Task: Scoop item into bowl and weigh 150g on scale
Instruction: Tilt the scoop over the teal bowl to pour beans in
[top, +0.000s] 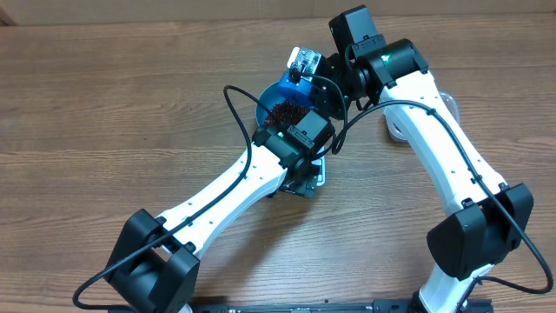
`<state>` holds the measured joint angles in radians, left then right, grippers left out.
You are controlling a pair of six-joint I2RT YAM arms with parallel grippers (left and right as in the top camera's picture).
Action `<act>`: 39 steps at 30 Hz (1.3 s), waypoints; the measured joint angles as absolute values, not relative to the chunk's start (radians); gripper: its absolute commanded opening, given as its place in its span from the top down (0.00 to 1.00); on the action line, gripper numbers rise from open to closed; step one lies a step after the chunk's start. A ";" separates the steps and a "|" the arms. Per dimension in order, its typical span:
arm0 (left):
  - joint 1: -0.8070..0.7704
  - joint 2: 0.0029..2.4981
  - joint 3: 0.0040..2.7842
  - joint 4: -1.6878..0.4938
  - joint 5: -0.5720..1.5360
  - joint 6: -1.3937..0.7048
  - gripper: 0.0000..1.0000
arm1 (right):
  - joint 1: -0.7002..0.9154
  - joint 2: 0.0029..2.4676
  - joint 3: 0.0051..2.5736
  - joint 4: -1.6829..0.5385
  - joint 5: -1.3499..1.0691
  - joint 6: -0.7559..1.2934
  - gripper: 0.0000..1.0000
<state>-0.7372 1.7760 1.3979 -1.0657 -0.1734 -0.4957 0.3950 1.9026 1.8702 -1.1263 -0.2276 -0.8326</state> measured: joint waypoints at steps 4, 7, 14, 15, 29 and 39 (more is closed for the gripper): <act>-0.737 1.776 1.398 -1.066 -0.173 -0.495 0.01 | 0.395 1.903 1.870 -1.126 -0.228 -0.835 0.96; -0.737 1.776 1.398 -1.066 -0.173 -0.496 0.00 | 0.395 1.903 1.870 -1.127 -0.228 -0.835 0.96; -0.737 1.776 1.398 -1.066 -0.173 -0.495 0.00 | 0.387 1.903 1.870 -1.100 -0.229 -0.765 0.96; -0.737 1.776 1.398 -1.066 -0.173 -0.496 0.01 | 0.384 1.903 1.870 -1.092 -0.231 -0.741 0.96; -0.737 1.776 1.398 -1.066 -0.173 -0.495 0.00 | 0.287 1.903 1.870 -1.025 -0.284 -0.215 0.96; -0.737 1.776 1.398 -1.066 -0.173 -0.496 0.00 | 0.141 1.903 1.870 -1.027 -0.285 0.055 0.96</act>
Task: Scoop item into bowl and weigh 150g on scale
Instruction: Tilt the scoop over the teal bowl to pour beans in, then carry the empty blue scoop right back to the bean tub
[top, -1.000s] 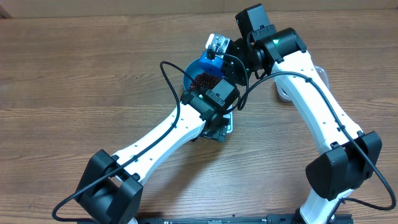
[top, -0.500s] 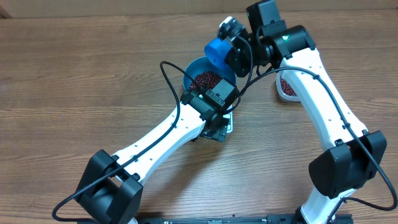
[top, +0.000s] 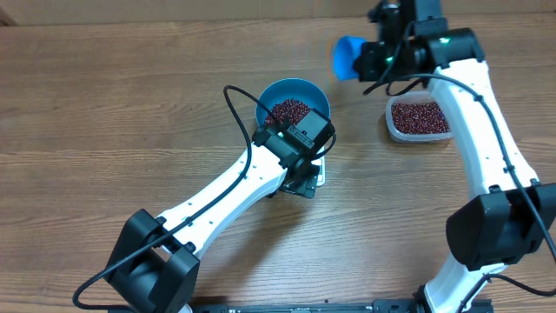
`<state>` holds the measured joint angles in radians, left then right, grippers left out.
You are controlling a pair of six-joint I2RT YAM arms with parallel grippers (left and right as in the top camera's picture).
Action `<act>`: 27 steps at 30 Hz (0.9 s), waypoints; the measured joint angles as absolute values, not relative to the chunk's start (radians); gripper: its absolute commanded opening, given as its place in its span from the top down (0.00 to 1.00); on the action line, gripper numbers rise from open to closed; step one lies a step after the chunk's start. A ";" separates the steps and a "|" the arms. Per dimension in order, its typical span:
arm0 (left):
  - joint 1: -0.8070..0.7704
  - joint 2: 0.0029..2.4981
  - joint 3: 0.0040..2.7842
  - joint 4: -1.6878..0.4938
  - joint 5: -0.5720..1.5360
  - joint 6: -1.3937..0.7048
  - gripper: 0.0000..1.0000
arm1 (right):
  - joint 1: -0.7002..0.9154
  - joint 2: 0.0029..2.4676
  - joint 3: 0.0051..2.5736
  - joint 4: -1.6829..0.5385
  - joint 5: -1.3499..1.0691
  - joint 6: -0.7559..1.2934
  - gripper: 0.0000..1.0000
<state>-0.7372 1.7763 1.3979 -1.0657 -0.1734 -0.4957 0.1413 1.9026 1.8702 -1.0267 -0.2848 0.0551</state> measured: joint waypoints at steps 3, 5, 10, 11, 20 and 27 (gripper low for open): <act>-0.737 1.776 1.398 -1.066 -0.173 -0.496 0.01 | 0.086 1.903 1.870 -1.048 -0.284 0.076 0.96; -0.737 1.776 1.398 -1.066 -0.173 -0.495 0.00 | 0.044 1.903 1.870 -1.077 -0.279 0.084 0.96; -0.737 1.776 1.398 -1.066 -0.173 -0.496 0.01 | -0.044 1.903 1.870 -1.177 -0.225 0.097 0.96; -0.737 1.776 1.398 -1.066 -0.173 -0.496 0.00 | -0.059 1.903 1.870 -1.196 -0.204 0.097 0.96; -0.737 1.776 1.398 -1.066 -0.173 -0.496 0.00 | -0.116 1.901 1.854 -1.251 0.009 0.101 0.96; -0.737 1.776 1.398 -1.066 -0.173 -0.496 0.00 | -0.115 1.899 1.729 -1.187 0.101 0.093 0.96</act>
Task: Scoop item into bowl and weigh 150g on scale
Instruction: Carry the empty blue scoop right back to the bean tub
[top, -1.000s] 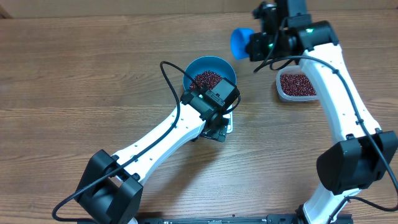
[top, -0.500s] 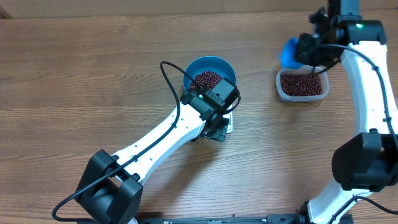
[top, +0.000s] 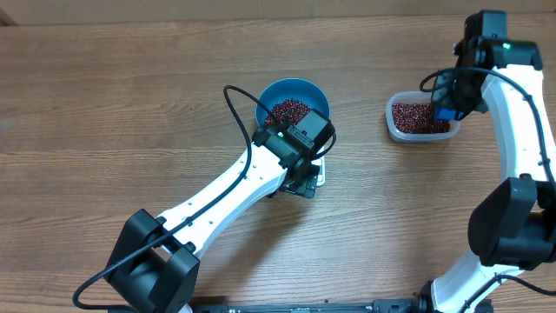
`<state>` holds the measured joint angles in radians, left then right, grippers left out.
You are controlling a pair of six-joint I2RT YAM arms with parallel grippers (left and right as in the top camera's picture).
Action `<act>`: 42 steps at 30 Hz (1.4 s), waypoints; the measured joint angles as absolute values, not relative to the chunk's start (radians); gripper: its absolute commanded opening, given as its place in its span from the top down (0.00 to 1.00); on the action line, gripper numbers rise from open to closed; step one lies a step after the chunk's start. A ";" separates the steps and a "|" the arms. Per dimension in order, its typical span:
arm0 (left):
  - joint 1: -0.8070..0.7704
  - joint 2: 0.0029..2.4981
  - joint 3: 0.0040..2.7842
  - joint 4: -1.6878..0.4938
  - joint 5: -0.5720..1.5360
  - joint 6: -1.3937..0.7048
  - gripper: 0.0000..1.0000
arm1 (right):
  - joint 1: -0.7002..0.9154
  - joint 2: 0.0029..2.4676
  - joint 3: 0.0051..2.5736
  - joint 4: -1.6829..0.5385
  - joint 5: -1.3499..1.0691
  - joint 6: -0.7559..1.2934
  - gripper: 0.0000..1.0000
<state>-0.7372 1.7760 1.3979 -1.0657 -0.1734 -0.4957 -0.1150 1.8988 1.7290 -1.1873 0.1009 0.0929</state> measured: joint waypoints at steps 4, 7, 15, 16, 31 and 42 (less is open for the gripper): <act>-0.737 1.776 1.398 -1.066 -0.173 -0.496 0.01 | -0.100 1.893 1.652 -1.126 0.100 0.081 0.96; -0.737 1.776 1.398 -1.066 -0.173 -0.495 0.00 | -0.100 1.890 1.595 -1.081 0.086 0.078 0.96; -0.737 1.776 1.398 -1.066 -0.173 -0.496 0.01 | -0.104 1.854 1.514 -1.008 0.013 0.078 0.96; -0.737 1.776 1.398 -1.066 -0.173 -0.496 0.01 | -0.104 1.854 1.509 -1.007 -0.002 0.078 0.96; -0.737 1.776 1.398 -1.066 -0.173 -0.496 0.00 | -0.116 1.855 1.489 -1.007 -0.175 0.079 0.96; -0.737 1.776 1.398 -1.066 -0.173 -0.495 0.00 | -0.122 1.856 1.484 -0.997 -0.245 0.079 0.96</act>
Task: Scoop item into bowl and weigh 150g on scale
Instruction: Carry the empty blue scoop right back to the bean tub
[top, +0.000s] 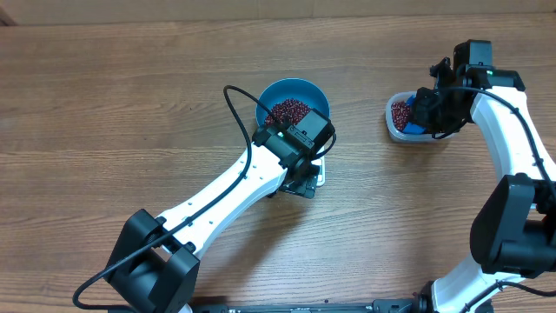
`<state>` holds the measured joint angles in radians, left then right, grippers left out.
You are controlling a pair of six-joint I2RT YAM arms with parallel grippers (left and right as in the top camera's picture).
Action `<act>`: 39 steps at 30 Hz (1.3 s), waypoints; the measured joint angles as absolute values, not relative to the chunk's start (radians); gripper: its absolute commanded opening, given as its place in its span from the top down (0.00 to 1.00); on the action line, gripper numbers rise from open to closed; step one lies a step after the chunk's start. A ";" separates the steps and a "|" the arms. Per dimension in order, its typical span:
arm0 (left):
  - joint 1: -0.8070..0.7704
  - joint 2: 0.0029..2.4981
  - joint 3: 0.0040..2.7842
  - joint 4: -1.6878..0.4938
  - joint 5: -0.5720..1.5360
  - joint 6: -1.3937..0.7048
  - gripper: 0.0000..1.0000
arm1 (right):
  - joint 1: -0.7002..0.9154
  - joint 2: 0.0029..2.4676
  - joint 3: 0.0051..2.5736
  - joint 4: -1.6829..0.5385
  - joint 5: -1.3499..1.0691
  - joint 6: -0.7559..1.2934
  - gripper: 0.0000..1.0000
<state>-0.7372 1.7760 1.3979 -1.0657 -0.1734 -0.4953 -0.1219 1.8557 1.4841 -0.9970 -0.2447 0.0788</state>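
A blue bowl [291, 97] holding a heap of dark red beans stands at the table's middle. The scale [319, 174] shows only as a pale corner under my left arm. My left gripper [301, 181] is tucked below its wrist at the bowl's near side, its fingers hidden. My right gripper [424, 118] is down over the clear tub of beans [398, 115], shut on the blue scoop [415, 129], which dips into the tub. Most of the tub is covered by the wrist.
Bare wooden table surrounds the bowl and the tub. My left arm's black cable loops up beside the bowl's left rim [234, 100]. The right arm runs down the frame's right edge.
My right gripper has moved from the tub's right edge to over its middle, and the scoop now sits lower among the beans. The left arm and the bowl have not moved.
First my right gripper held the scoop over the blue bowl. Then it was up and to the right, between bowl and tub, with beans showing in the bowl. Then it stood at the tub's right edge, and now over the tub with the scoop in it.
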 measured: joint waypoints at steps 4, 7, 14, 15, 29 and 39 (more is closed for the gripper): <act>-0.737 1.776 1.398 -1.066 -0.173 -0.496 0.00 | -0.144 1.856 1.480 -0.980 -0.292 0.080 0.96; -0.737 1.776 1.398 -1.066 -0.173 -0.496 0.01 | -0.167 1.858 1.478 -0.969 -0.341 0.082 0.96; -0.737 1.776 1.398 -1.066 -0.173 -0.496 0.00 | -0.212 1.860 1.477 -0.973 -0.409 0.085 0.96; -0.737 1.776 1.398 -1.066 -0.173 -0.496 0.00 | -0.218 1.860 1.477 -0.972 -0.416 0.085 0.96; -0.737 1.776 1.398 -1.066 -0.173 -0.496 0.00 | -0.374 1.862 1.477 -0.994 -0.591 0.085 0.96; -0.737 1.776 1.398 -1.066 -0.173 -0.496 0.00 | -0.430 1.862 1.477 -1.010 -0.696 0.082 0.96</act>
<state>-0.7372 1.7760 1.3979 -1.0657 -0.1734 -0.4957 -0.4297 1.8618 1.4769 -1.0103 -0.6964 0.0822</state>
